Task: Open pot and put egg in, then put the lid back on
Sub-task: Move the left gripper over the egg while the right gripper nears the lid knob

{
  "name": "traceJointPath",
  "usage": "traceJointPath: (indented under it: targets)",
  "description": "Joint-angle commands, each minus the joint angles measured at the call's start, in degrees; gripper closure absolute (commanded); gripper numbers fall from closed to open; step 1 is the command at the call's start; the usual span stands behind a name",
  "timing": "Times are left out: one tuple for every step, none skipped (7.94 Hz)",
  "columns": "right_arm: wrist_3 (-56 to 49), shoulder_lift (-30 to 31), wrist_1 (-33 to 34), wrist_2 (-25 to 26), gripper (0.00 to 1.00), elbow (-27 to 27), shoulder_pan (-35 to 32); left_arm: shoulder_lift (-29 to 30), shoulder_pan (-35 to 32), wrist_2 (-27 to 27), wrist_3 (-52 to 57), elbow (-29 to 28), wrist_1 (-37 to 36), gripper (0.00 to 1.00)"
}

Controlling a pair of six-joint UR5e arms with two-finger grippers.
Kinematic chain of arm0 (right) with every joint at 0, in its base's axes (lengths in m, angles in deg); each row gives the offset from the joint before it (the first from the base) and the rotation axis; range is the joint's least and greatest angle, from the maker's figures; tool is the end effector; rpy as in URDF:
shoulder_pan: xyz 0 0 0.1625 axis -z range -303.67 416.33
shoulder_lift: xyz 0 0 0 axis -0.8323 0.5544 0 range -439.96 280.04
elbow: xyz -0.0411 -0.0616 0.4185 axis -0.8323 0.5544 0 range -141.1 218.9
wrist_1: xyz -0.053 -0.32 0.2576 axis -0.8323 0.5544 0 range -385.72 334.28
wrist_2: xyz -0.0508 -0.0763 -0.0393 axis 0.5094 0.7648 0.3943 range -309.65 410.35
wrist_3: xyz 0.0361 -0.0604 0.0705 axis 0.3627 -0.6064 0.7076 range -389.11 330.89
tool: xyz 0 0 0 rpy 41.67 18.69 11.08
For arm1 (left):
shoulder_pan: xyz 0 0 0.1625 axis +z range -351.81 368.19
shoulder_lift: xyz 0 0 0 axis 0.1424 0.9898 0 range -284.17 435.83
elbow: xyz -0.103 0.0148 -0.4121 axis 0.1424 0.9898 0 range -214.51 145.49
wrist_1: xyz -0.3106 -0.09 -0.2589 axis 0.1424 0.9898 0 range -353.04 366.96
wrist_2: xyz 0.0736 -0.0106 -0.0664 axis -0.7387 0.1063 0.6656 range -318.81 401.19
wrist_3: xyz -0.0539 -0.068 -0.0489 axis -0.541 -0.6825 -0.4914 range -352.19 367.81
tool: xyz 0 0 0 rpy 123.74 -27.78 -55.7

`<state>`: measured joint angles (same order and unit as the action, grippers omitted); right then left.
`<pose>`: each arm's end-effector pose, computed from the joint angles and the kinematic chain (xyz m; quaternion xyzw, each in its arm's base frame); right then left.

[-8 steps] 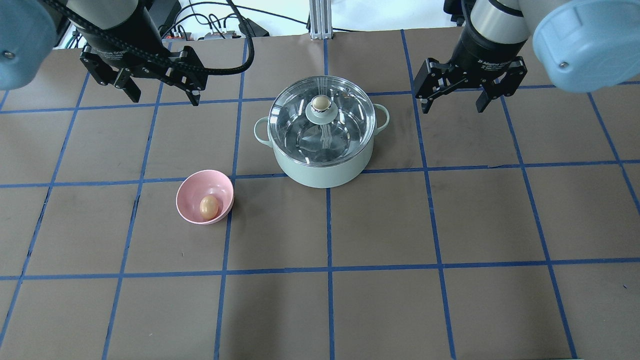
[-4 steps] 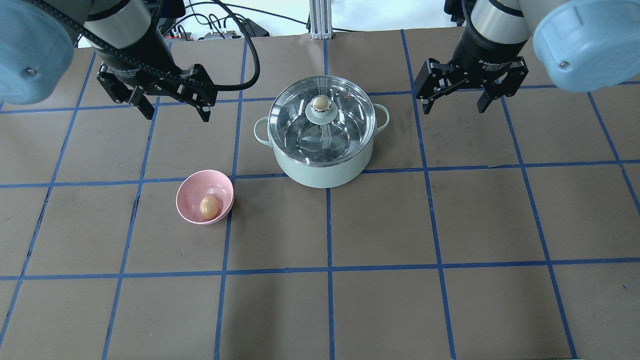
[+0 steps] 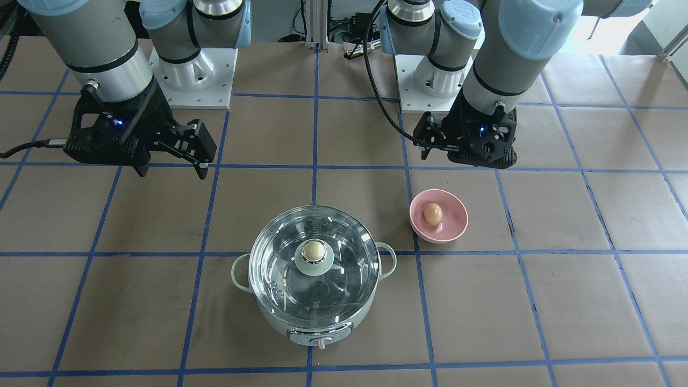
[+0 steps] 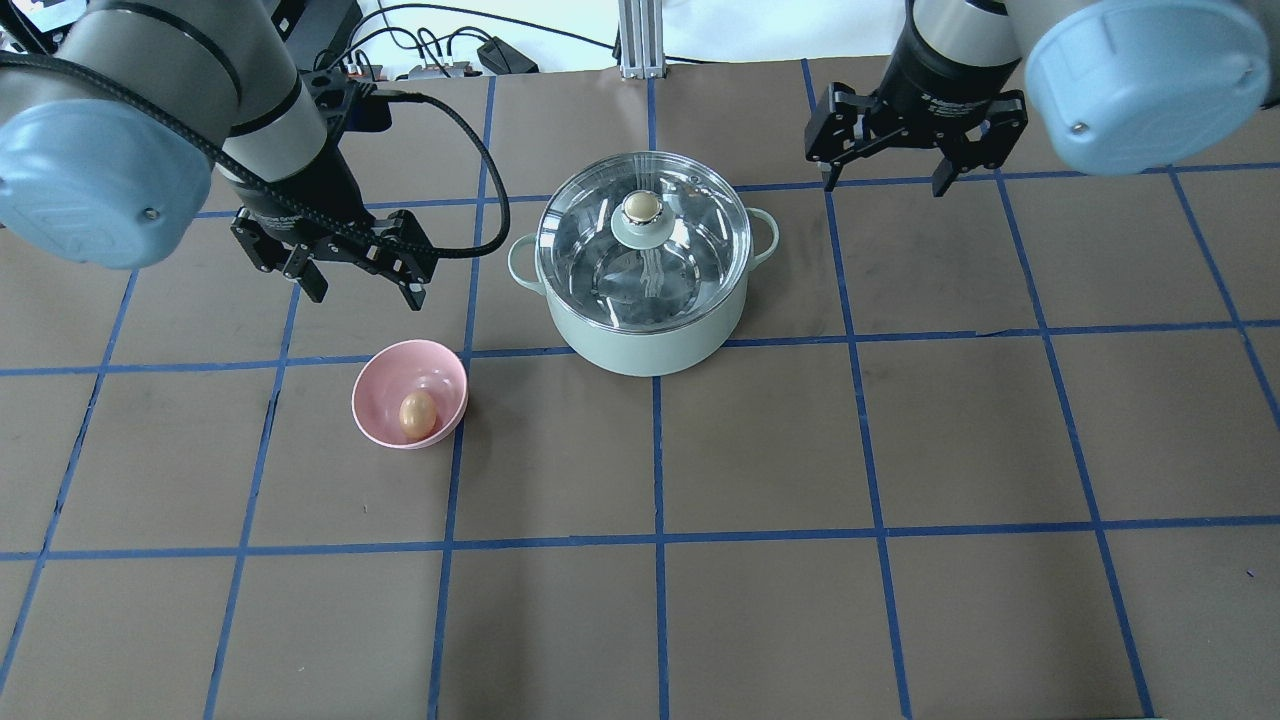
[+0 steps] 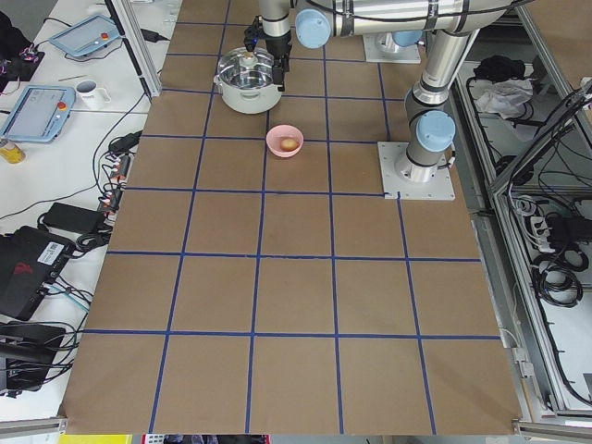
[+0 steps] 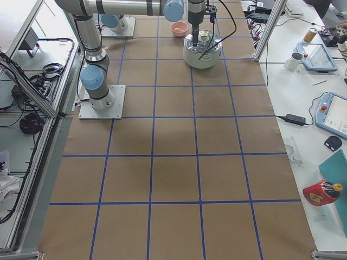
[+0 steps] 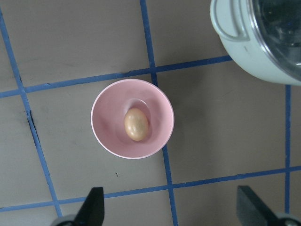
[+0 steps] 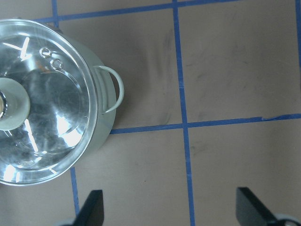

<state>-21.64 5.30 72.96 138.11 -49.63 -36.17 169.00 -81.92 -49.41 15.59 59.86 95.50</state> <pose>0.1604 -0.5288 0.4740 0.0423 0.9978 -0.0453 0.0236 -0.1333 -0.5006 0.4257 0.0690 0.9962 0.0534 0.0016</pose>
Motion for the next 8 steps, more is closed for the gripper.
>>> traceJointPath:
  targets:
    - [11.02,-6.31,4.23,1.97,0.00,5.97,-8.71,5.33,4.83,-0.19,3.11,4.75,-4.35,0.02]
    - [13.85,-9.65,4.51,2.51,0.00,8.70,-11.27,5.79,6.33,-0.20,2.94,7.03,-4.61,0.10]
    - [16.40,-11.77,6.34,3.21,0.00,10.12,-12.60,6.31,6.43,-0.20,2.85,9.57,-7.13,0.12]
    - [18.69,-14.32,9.23,3.22,0.00,10.57,-14.61,8.15,6.43,-0.28,2.33,11.34,-8.46,0.09]
    - [20.19,-16.60,12.21,3.22,0.00,10.75,-16.11,9.47,6.43,-0.28,1.71,11.36,-8.48,0.08]
    - [20.99,-18.89,14.16,3.22,0.00,10.75,-16.91,11.22,6.43,-0.81,-2.82,11.27,-8.48,0.01]
    - [21.26,-20.56,16.09,3.13,0.00,10.75,-17.96,12.46,6.43,-0.81,-3.73,10.92,-8.48,0.00]
    - [21.26,-21.36,16.55,2.69,0.00,10.75,-18.23,13.78,6.43,-0.55,-3.83,10.92,-9.52,0.00]
